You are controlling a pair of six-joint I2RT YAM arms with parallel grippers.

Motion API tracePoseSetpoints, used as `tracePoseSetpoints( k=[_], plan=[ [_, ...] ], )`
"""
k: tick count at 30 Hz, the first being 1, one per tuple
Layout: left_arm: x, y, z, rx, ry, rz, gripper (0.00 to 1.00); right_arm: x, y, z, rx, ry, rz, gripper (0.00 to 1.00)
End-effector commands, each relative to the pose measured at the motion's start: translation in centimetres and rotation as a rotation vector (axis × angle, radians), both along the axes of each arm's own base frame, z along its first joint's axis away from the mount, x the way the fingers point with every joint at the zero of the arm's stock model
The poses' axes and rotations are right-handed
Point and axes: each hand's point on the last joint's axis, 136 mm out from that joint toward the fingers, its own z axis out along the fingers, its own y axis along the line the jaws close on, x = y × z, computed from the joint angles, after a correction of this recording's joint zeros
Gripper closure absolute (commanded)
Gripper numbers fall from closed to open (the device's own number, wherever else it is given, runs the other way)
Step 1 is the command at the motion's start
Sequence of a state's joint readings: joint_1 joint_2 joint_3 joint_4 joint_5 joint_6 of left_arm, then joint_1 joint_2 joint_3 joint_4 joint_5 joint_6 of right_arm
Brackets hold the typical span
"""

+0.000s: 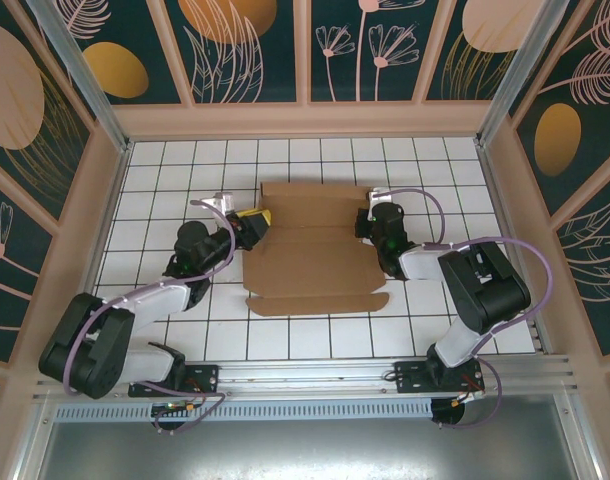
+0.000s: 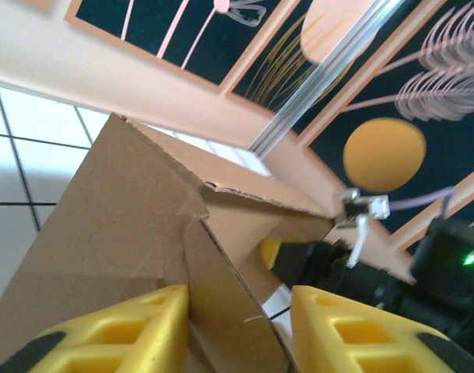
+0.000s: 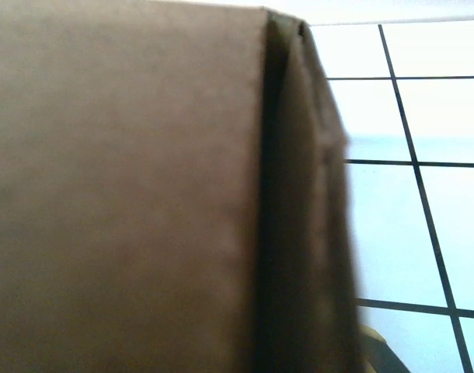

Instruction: Fold the paper box

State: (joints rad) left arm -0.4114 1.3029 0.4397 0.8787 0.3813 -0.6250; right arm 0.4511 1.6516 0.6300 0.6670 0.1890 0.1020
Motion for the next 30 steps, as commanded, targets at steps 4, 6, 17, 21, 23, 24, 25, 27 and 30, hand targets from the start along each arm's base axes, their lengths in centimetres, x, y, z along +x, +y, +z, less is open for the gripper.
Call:
tracePoseSetpoints(
  k=[4, 6, 17, 21, 23, 24, 25, 27, 30],
  plan=[
    [0.0, 1.9, 1.8, 0.218, -0.090, 0.088, 0.50, 0.5, -0.6, 1.5, -0.035, -0.033, -0.002, 0.99],
    [0.1, 2.5, 2.7, 0.254, -0.115, 0.123, 0.50, 0.6, -0.8, 1.5, -0.035, -0.035, -0.010, 0.99],
    [2.1, 9.8, 7.0, 0.441, -0.202, 0.494, 0.47, 0.7, -0.9, 1.4, -0.038, -0.029, -0.005, 0.99],
    [4.0, 16.6, 5.7, 0.447, -0.087, 0.718, 0.43, 0.6, -0.8, 1.3, -0.035, -0.027, 0.003, 0.99],
    [5.1, 19.0, 4.5, 0.451, -0.025, 0.774, 0.43, 0.6, -0.7, 1.3, -0.032, -0.028, 0.008, 0.99],
    [5.9, 19.4, 3.7, 0.472, 0.000, 0.771, 0.44, 0.6, -0.6, 1.3, -0.030, -0.027, 0.009, 0.99],
    [6.6, 19.6, 2.8, 0.499, 0.029, 0.771, 0.44, 0.6, -0.6, 1.2, -0.029, -0.026, 0.012, 0.99],
    [8.0, 19.0, 0.7, 0.526, 0.075, 0.719, 0.45, 0.6, -0.5, 1.3, -0.026, -0.026, 0.016, 0.99],
    [9.5, 16.5, -2.8, 0.531, 0.143, 0.553, 0.50, 0.7, -0.3, 1.4, -0.024, -0.025, 0.019, 0.99]
  ],
)
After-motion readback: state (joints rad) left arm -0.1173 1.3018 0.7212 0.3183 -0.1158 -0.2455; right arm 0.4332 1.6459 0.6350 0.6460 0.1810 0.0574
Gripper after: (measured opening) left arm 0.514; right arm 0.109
